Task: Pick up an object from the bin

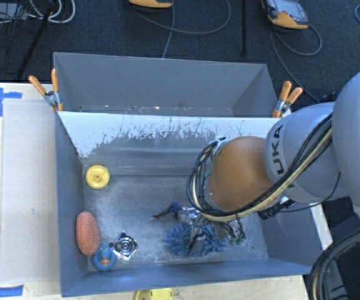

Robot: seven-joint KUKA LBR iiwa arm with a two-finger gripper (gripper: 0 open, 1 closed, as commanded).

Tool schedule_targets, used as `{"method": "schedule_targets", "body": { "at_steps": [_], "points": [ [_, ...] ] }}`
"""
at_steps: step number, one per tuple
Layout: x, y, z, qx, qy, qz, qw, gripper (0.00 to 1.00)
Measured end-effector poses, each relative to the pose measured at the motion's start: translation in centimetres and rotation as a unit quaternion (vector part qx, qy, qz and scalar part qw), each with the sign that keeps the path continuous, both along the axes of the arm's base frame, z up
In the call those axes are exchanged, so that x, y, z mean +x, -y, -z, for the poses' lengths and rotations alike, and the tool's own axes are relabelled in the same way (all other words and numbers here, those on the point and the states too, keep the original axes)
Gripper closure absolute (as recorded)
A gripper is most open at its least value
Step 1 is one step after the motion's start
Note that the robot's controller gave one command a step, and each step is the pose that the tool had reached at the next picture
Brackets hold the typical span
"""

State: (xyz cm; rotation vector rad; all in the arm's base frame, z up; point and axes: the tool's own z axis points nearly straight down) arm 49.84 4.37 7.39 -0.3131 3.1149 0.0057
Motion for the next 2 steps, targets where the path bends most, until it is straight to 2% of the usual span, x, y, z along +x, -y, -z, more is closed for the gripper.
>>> {"method": "schedule_targets", "body": {
  "at_steps": [1,2],
  "points": [
    [0.0,0.0,0.0,0.0,-0.0001,0.0,1.0,1.0],
    [0.2,0.8,-15.1,-0.002,-0.0047,-0.006,1.0,1.0]
  ]
}}
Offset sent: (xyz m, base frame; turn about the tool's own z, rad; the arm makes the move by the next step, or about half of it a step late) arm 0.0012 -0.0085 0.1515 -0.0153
